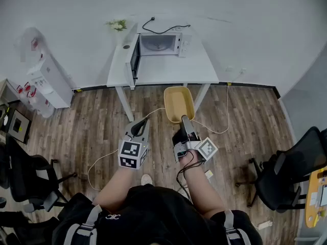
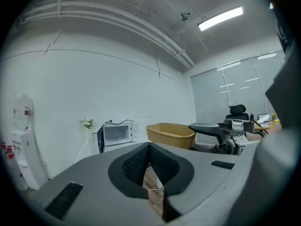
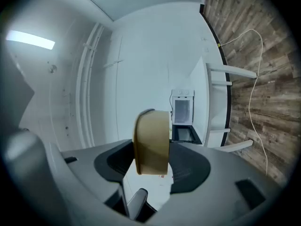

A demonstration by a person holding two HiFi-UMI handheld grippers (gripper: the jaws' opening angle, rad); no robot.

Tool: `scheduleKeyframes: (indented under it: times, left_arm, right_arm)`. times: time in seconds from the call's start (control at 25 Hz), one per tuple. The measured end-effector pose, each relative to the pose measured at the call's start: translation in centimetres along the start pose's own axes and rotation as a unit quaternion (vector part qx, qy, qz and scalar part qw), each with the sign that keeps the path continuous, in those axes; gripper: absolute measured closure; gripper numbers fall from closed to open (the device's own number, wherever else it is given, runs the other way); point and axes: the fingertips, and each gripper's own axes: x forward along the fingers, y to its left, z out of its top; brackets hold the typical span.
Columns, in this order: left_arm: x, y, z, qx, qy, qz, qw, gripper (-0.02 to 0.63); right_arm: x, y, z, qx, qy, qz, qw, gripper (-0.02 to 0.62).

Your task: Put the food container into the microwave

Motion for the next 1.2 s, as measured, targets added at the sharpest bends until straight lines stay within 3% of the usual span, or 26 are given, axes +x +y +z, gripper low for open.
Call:
scheduleKeyframes:
  times: [0.68, 1.2]
  left_arm:
    - [-0.5, 0.8, 0.1, -0.011, -0.003, 0.005, 0.9999, 0.604]
    - [1.0, 6.4, 0.0, -0.014, -0.012, -0.005, 0.9998, 0.604]
  right_arm:
    - [0.4, 0.3, -1.3, 0.002, 0.007, 0.005, 1.000, 0.365]
    - [4.9, -1.0, -2.8, 0.017, -0.026, 0.010, 0.999, 0.364]
